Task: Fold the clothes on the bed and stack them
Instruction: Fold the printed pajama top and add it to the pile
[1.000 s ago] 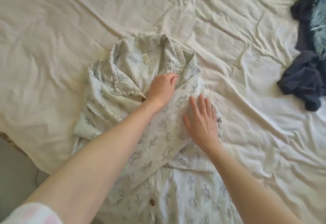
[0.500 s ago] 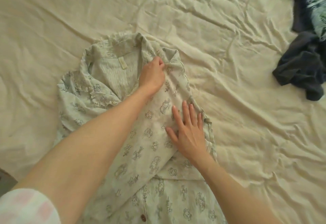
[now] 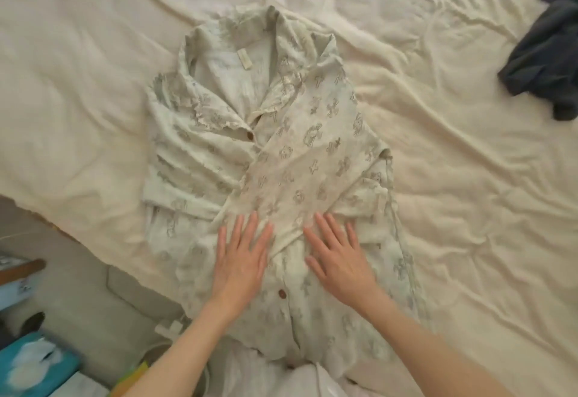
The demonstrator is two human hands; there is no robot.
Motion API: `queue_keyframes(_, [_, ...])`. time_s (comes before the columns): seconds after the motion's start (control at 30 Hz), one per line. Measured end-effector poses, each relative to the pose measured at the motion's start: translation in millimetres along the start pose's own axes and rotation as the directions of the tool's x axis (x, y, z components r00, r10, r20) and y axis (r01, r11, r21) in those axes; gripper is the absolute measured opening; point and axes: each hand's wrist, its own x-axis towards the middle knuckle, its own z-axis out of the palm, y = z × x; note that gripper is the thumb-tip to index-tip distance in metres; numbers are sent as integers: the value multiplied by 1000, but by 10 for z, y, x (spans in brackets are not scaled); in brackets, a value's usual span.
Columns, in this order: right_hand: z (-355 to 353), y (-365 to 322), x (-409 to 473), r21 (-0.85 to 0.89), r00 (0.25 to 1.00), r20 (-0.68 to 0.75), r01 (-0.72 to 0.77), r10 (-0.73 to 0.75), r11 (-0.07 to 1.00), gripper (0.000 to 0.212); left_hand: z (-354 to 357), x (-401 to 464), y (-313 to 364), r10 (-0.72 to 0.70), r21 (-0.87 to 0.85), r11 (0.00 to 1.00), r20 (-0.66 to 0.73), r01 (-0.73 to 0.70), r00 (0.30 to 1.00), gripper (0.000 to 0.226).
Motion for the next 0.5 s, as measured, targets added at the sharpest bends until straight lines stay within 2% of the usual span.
queue_keyframes(0.1, [152, 83, -380, 47, 998, 14, -64, 63, 997, 54, 66, -501, -208, -138, -141, 981, -27, 133, 990, 46])
queue_keyframes(0.17, [173, 142, -626, 117, 979, -123, -150, 164, 982, 47, 56, -700, -434, -347, -270, 911, -99, 311, 932, 46])
queue_keyframes(0.23, [214, 261, -816, 210, 909, -252, -284, 332, 936, 43, 26, -785, -674, -565, -463, 751, -81, 471, 821, 55])
queue_keyframes(0.27, [227, 325, -866, 270, 867, -278, -342, 413, 900, 46, 16, -790, -776, -634, -590, 622, 5, 514, 773, 62])
queue_keyframes(0.33, [256, 421, -917, 404, 807, -241, -422, 540, 812, 56, 71, -789, -918, -636, -748, 366, 232, 553, 736, 75])
queue_keyframes(0.37, [275, 456, -920, 466, 784, -208, -447, 585, 764, 60, 117, -788, -938, -606, -755, 305, 317, 581, 730, 78])
queue_keyframes(0.43, [329, 494, -902, 533, 729, -190, -486, 658, 693, 65, 249, -793, -902, -600, -734, 275, 373, 621, 707, 77])
queue_keyframes(0.5, [379, 539, -879, 536, 660, -205, -542, 723, 647, 69, 389, -822, -834, -656, -781, 194, 346, 593, 671, 60])
